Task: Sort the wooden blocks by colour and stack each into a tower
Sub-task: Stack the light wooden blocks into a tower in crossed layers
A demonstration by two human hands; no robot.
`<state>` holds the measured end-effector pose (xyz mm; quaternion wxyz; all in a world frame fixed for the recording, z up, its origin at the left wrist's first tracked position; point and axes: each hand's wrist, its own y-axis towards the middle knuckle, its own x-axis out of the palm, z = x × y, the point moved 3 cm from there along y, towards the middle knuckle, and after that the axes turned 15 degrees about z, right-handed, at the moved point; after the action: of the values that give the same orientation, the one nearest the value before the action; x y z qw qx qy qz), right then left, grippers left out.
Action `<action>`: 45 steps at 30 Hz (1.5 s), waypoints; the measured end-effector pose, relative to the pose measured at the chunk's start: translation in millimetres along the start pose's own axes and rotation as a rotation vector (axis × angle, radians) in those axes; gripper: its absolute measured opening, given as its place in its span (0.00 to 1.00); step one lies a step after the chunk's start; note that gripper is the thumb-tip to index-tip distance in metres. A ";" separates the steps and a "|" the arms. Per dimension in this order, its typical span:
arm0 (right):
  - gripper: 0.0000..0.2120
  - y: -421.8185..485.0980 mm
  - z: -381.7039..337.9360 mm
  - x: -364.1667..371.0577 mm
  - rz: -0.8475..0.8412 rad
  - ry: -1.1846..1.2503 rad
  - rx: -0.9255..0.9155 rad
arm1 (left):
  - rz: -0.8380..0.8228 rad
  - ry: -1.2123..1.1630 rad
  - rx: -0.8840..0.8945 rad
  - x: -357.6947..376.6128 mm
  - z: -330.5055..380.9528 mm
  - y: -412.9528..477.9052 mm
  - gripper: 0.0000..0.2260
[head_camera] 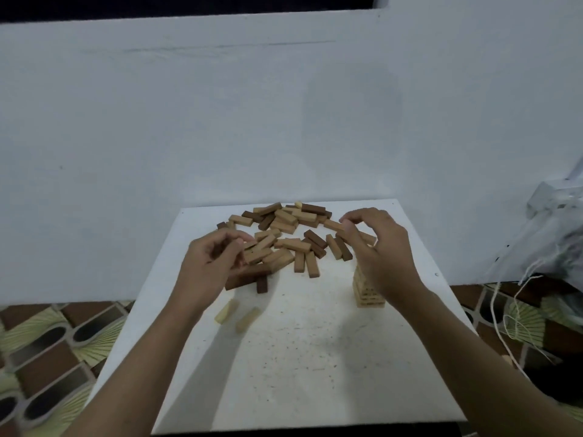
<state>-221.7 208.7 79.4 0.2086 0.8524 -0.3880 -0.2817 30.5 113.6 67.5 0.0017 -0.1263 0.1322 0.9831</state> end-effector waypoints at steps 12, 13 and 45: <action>0.07 49.1 -6.5 86.0 -0.596 -0.445 -0.098 | -0.102 0.152 0.008 -11.9 -40.5 63.5 0.10; 0.08 57.0 -2.7 90.1 -0.636 -0.491 -0.106 | -0.119 0.165 0.010 -5.8 -41.3 70.2 0.09; 0.13 158.9 142.1 223.6 -0.950 -0.629 -0.158 | -0.523 0.768 0.555 119.9 -140.0 173.7 0.28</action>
<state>-278.5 -82.2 -7.8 -0.0034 0.7901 0.0162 -0.6127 -57.2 -94.1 -47.9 0.2314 -0.5002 0.3424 0.7609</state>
